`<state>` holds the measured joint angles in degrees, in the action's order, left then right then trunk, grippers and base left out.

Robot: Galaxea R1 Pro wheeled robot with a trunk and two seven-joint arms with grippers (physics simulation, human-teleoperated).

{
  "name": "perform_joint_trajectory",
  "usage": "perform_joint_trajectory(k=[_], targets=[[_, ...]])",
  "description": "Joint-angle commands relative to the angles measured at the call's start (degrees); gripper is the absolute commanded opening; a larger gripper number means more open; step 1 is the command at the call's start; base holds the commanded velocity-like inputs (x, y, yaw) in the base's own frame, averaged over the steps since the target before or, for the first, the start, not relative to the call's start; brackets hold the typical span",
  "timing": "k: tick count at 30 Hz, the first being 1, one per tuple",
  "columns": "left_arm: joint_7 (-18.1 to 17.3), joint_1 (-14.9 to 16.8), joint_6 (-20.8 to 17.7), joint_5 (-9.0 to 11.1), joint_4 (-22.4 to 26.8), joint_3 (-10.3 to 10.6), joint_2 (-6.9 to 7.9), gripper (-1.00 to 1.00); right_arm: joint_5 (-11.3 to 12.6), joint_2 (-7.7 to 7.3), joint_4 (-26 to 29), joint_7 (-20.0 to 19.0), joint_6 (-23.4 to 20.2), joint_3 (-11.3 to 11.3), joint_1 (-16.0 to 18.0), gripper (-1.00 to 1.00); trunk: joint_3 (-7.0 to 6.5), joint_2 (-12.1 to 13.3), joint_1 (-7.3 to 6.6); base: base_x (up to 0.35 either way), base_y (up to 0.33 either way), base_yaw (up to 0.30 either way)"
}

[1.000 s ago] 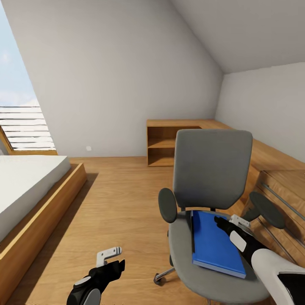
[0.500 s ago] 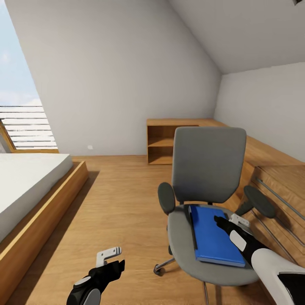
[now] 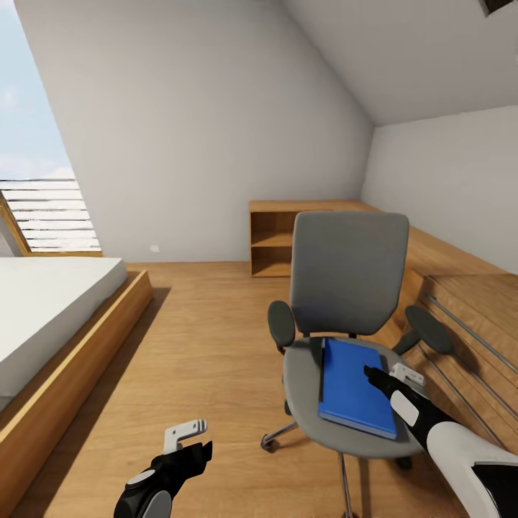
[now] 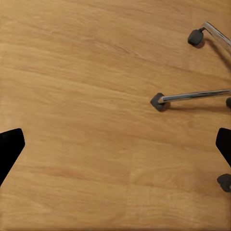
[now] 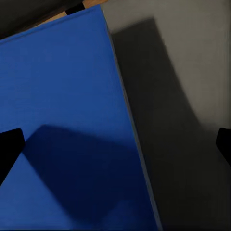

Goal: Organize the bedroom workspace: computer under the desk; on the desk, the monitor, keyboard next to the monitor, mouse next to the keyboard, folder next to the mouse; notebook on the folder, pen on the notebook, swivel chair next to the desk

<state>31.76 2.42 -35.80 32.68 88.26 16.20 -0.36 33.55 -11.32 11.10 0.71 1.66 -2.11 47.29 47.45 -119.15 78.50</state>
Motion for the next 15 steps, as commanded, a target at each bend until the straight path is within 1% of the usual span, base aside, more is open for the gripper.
perform_joint_trajectory(k=[1, 8, 15], targets=[[0.6, 0.0, -0.1, 0.6, 0.1, 0.1, 0.01, 1.00, 0.6, -0.02, -1.8, 0.2, 0.2, -0.4, 0.0, 1.00, 0.06, 0.0, -0.01, -0.028, 0.000, 0.000], [0.6, 0.0, -0.1, 0.7, 0.1, 0.0, 0.01, 1.00, 0.6, -0.02, -1.8, 0.2, 0.2, -0.4, 0.0, 1.00, 0.06, 0.0, -0.01, -0.102, -0.034, 0.000], [0.6, 0.0, -0.1, 0.6, 0.1, 0.0, 0.01, 1.00, 0.5, -0.02, -1.8, 0.2, 0.2, -0.4, 0.0, 1.00, 0.06, 0.0, -0.01, -0.029, -0.012, 0.000]])
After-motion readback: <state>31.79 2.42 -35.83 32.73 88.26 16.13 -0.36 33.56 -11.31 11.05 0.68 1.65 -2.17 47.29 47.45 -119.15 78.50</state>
